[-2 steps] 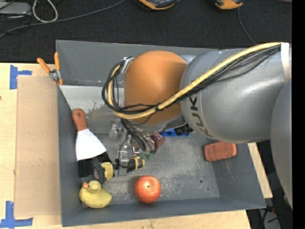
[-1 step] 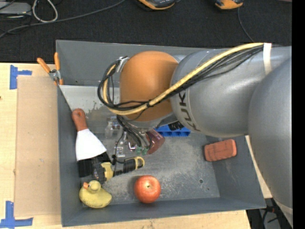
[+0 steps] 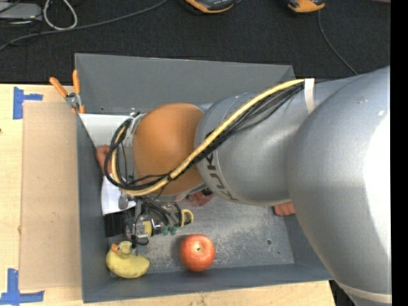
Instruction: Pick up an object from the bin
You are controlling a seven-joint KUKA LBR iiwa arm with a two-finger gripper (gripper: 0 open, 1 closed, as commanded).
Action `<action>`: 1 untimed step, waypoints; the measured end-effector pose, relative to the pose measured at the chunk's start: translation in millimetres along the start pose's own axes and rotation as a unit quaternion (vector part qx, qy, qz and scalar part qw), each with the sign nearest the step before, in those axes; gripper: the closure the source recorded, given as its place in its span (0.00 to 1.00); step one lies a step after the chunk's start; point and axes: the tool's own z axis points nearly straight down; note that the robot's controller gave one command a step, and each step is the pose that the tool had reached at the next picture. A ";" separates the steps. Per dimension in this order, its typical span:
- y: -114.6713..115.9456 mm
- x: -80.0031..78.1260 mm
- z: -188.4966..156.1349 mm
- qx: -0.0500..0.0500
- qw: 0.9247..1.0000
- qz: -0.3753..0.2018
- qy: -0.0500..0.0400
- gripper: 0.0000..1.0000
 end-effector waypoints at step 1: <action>-6.6 -14.5 12.8 -0.002 1.000 0.003 -0.006 0.00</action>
Offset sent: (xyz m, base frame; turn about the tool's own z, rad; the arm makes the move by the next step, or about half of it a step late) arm 0.0411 -0.0255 -0.0230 -0.3971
